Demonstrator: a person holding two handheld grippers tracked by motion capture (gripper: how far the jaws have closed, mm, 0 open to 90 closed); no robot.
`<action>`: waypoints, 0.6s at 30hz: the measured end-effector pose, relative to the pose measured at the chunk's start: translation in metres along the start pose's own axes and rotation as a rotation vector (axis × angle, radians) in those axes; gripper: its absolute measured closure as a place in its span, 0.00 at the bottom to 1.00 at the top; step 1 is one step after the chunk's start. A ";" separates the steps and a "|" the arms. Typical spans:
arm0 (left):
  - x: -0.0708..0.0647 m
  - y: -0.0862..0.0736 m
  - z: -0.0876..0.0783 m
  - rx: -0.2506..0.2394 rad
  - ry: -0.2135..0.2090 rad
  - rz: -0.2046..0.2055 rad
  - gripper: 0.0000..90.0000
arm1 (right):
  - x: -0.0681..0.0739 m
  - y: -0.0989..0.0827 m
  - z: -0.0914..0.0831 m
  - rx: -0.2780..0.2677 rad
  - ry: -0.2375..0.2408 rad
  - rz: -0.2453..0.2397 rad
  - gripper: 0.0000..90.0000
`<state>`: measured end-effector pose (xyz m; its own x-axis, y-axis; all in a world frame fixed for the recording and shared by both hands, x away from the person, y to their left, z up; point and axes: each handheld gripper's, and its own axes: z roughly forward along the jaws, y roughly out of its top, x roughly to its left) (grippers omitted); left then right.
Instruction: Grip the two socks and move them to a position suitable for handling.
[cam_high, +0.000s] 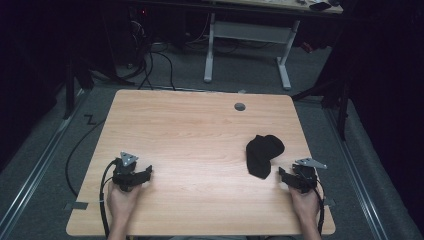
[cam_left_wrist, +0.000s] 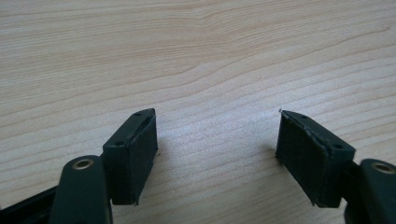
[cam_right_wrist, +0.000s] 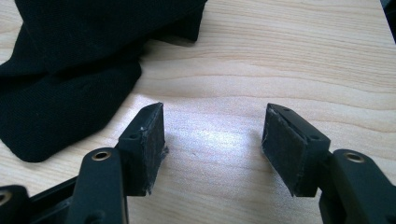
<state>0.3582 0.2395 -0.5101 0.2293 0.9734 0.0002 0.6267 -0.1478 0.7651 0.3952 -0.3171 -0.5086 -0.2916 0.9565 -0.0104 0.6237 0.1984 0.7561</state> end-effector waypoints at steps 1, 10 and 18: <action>0.000 0.000 0.000 0.000 0.000 0.000 0.33 | 0.000 0.000 0.000 0.000 0.000 0.000 0.44; 0.000 0.000 0.000 0.000 0.000 0.000 0.33 | 0.002 0.000 0.000 -0.001 -0.018 0.006 0.47; 0.000 0.000 0.000 0.001 0.005 0.001 0.33 | 0.002 -0.001 -0.001 -0.006 -0.001 -0.001 0.54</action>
<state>0.3581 0.2392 -0.5102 0.2267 0.9740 0.0043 0.6268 -0.1493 0.7648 0.3929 -0.3152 -0.5084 -0.2914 0.9565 -0.0123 0.6186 0.1983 0.7603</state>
